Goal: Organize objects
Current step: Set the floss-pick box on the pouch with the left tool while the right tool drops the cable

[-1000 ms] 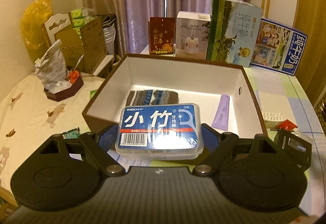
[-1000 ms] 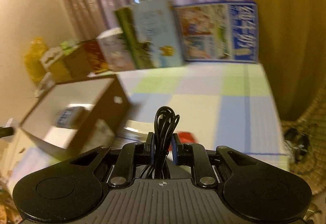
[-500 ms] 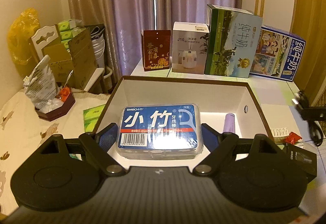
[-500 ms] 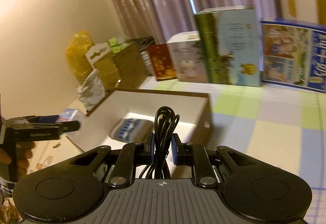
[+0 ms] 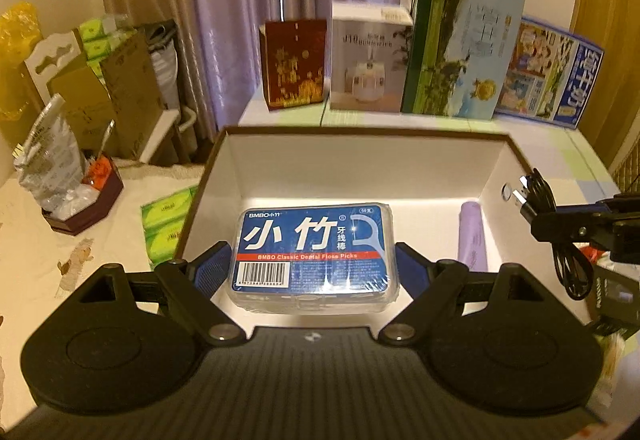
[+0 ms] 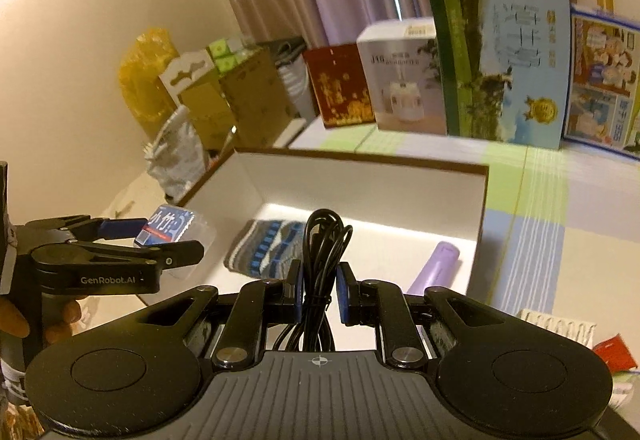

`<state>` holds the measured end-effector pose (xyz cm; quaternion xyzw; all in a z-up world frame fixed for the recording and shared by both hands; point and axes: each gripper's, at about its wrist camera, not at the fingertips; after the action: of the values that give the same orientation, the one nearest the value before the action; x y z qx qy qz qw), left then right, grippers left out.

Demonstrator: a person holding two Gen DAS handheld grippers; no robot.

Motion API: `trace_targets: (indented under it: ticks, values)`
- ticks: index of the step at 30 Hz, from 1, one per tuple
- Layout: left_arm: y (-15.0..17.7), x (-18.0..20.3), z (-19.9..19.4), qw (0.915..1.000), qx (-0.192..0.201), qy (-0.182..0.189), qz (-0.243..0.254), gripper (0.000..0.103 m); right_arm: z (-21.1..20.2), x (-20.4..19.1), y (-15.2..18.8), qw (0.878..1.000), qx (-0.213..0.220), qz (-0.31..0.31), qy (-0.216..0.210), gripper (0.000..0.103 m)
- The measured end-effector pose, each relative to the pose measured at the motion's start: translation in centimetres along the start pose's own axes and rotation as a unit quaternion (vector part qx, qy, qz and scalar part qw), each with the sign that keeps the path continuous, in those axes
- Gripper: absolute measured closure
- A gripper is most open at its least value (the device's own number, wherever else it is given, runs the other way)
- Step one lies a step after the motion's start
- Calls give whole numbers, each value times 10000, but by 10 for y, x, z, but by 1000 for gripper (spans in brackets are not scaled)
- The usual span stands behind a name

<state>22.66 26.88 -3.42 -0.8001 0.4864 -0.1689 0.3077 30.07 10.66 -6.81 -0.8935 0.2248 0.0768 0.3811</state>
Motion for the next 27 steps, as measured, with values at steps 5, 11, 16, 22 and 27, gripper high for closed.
trace_targets:
  ticks: [5,11,16,22,27]
  values:
    - [1,-6,26,9993,-358,93,59,19,18,-2,1,9997,-195,49,148,89]
    - [0,-9,48,9978,-625,176,113,19,32,-2,2,9988,-356,94,323,89]
    - [-2,-9,61,9963,-795,270,186,19,40,0,2,9981,-438,149,418,89]
    - [-4,-8,70,9946,-933,382,258,19,45,3,2,9971,-521,216,511,89]
    - [-7,-9,73,9940,-969,404,292,19,48,3,2,9967,-558,237,537,89]
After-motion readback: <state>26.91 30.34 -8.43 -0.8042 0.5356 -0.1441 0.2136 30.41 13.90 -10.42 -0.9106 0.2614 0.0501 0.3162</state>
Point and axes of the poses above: each gripper's, at about its wrist camera, not at the fingertips, and z roughly the way its jaws point, x to its right, y to its underside, and after that the axes turned 4 degrees about -x, right-handed
